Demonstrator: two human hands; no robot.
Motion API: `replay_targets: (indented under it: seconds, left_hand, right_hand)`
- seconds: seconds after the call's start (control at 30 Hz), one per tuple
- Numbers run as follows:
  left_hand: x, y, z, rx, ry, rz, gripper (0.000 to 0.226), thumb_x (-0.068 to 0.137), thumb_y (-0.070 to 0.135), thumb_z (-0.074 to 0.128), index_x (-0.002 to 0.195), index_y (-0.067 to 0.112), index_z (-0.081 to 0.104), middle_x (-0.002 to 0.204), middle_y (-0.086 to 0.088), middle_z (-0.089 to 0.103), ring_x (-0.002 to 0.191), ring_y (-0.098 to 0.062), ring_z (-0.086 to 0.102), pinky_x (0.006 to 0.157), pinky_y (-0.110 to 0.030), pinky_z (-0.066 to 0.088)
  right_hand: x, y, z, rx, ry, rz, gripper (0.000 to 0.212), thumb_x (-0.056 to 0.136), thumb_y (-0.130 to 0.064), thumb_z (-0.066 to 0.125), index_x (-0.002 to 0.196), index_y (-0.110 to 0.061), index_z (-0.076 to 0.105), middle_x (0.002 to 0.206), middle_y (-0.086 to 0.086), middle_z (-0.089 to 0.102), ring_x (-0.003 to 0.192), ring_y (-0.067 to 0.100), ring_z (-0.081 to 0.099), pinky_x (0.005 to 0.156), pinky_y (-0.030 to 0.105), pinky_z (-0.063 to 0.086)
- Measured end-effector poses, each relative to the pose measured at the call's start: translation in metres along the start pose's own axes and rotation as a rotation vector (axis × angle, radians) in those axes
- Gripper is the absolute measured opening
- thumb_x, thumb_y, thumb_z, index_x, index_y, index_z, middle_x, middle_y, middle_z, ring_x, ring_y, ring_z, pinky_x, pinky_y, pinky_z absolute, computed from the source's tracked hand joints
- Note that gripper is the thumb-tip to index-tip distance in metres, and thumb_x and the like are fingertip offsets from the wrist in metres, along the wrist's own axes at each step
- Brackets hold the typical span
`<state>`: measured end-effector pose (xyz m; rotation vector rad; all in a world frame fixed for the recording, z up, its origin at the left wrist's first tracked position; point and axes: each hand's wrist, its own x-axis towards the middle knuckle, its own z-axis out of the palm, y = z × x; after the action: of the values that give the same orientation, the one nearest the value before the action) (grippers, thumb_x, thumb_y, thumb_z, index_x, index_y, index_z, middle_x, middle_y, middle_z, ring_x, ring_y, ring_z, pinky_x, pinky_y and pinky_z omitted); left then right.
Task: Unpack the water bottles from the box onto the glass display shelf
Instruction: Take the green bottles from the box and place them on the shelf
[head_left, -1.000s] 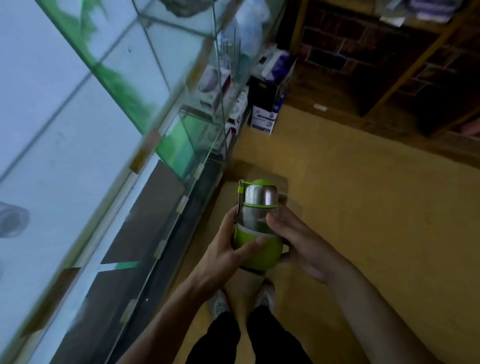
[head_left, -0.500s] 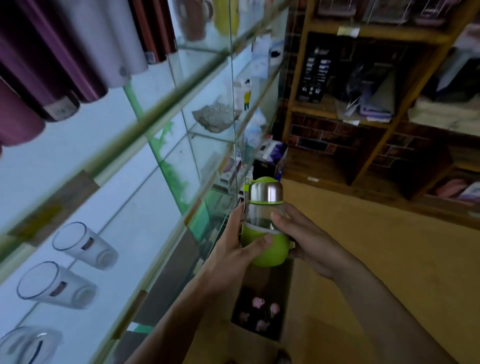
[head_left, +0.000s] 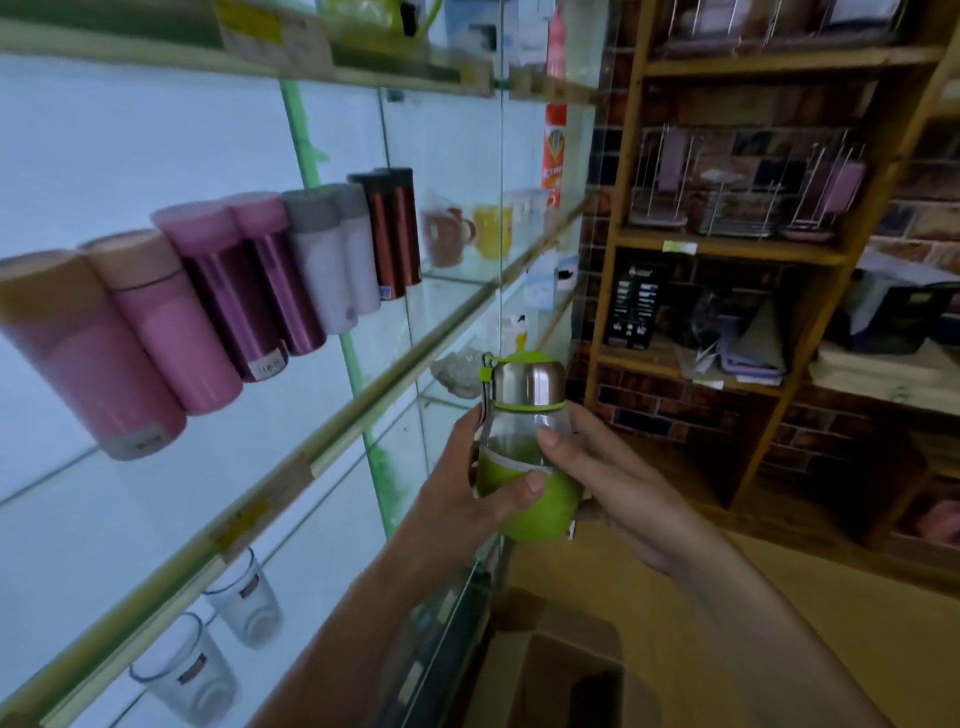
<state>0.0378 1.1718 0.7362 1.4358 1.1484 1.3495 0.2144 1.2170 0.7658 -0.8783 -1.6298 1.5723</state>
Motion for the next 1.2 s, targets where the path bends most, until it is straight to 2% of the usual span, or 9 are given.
replay_targets:
  seconds: [0.13, 0.3, 0.4, 0.47, 0.6, 0.73, 0.9, 1.07, 1.2]
  left_hand:
    - [0.006, 0.024, -0.007, 0.023, 0.002, 0.059, 0.066, 0.086, 0.031, 0.076, 0.143, 0.039, 0.042, 0.131, 0.017, 0.065, 0.121, -0.004, 0.062, 0.092, -0.027, 0.056]
    - [0.018, 0.045, -0.011, 0.042, 0.056, 0.115, 0.067, 0.087, 0.024, 0.074, 0.143, 0.040, 0.043, 0.134, 0.014, 0.065, 0.123, -0.007, 0.062, 0.095, -0.032, 0.056]
    - [0.023, 0.054, -0.016, 0.079, 0.116, 0.126, 0.070, 0.086, 0.026, 0.077, 0.145, 0.039, 0.042, 0.134, 0.012, 0.065, 0.123, -0.011, 0.062, 0.098, -0.036, 0.056]
    - [0.028, 0.059, -0.020, 0.099, 0.164, 0.130, 0.069, 0.086, 0.025, 0.078, 0.144, 0.038, 0.043, 0.132, 0.011, 0.065, 0.122, -0.013, 0.063, 0.097, -0.037, 0.056]
    - [0.032, 0.063, -0.026, 0.101, 0.243, 0.126, 0.070, 0.085, 0.024, 0.080, 0.142, 0.042, 0.045, 0.133, 0.006, 0.065, 0.122, -0.017, 0.063, 0.096, -0.041, 0.058]
    - [0.032, 0.070, -0.031, 0.108, 0.320, 0.122, 0.070, 0.085, 0.018, 0.080, 0.142, 0.040, 0.045, 0.127, 0.001, 0.068, 0.118, -0.018, 0.066, 0.091, -0.036, 0.059]
    - [0.024, 0.077, -0.038, 0.126, 0.433, 0.118, 0.072, 0.082, 0.022, 0.083, 0.141, 0.043, 0.046, 0.126, 0.000, 0.068, 0.116, -0.019, 0.067, 0.091, -0.039, 0.059]
    - [0.013, 0.084, -0.044, 0.175, 0.531, 0.121, 0.074, 0.082, 0.018, 0.082, 0.144, 0.035, 0.045, 0.129, 0.000, 0.066, 0.115, -0.019, 0.066, 0.083, -0.035, 0.061]
    - [-0.001, 0.090, -0.050, 0.225, 0.647, 0.109, 0.077, 0.078, 0.025, 0.084, 0.144, 0.035, 0.044, 0.132, 0.005, 0.064, 0.116, -0.017, 0.066, 0.085, -0.037, 0.061]
  right_hand:
    - [0.010, -0.021, 0.000, -0.020, -0.034, -0.056, 0.045, 0.092, -0.047, 0.060, 0.137, -0.050, 0.055, 0.125, -0.018, 0.072, 0.112, 0.005, 0.070, 0.091, 0.036, 0.061]
    - [0.027, -0.043, -0.003, -0.019, -0.100, -0.130, 0.038, 0.093, -0.043, 0.059, 0.130, -0.053, 0.057, 0.116, -0.024, 0.073, 0.108, 0.001, 0.071, 0.079, 0.021, 0.060]
    - [0.041, -0.054, -0.004, -0.018, -0.145, -0.155, 0.037, 0.092, -0.043, 0.060, 0.128, -0.053, 0.058, 0.113, -0.025, 0.073, 0.106, 0.000, 0.071, 0.077, 0.017, 0.059]
    - [0.052, -0.060, -0.004, -0.022, -0.168, -0.162, 0.041, 0.092, -0.044, 0.062, 0.132, -0.052, 0.057, 0.117, -0.023, 0.073, 0.108, 0.000, 0.071, 0.079, 0.020, 0.060]
    - [0.073, -0.064, -0.002, -0.010, -0.217, -0.170, 0.050, 0.087, -0.048, 0.066, 0.136, -0.040, 0.057, 0.125, -0.005, 0.073, 0.111, 0.012, 0.072, 0.093, 0.039, 0.061]
    - [0.091, -0.070, 0.004, 0.000, -0.295, -0.199, 0.048, 0.086, -0.046, 0.065, 0.132, -0.035, 0.059, 0.119, -0.004, 0.075, 0.106, 0.013, 0.074, 0.082, 0.032, 0.063]
    - [0.107, -0.072, 0.017, 0.021, -0.402, -0.223, 0.052, 0.083, -0.048, 0.066, 0.133, -0.036, 0.059, 0.122, 0.001, 0.074, 0.110, 0.019, 0.074, 0.091, 0.043, 0.061]
    - [0.118, -0.077, 0.032, 0.031, -0.524, -0.250, 0.047, 0.089, -0.041, 0.063, 0.135, -0.031, 0.057, 0.118, 0.003, 0.075, 0.108, 0.019, 0.074, 0.082, 0.035, 0.063]
    - [0.126, -0.082, 0.052, 0.071, -0.625, -0.250, 0.048, 0.087, -0.038, 0.064, 0.134, -0.028, 0.058, 0.116, 0.002, 0.077, 0.106, 0.019, 0.075, 0.074, 0.028, 0.062]
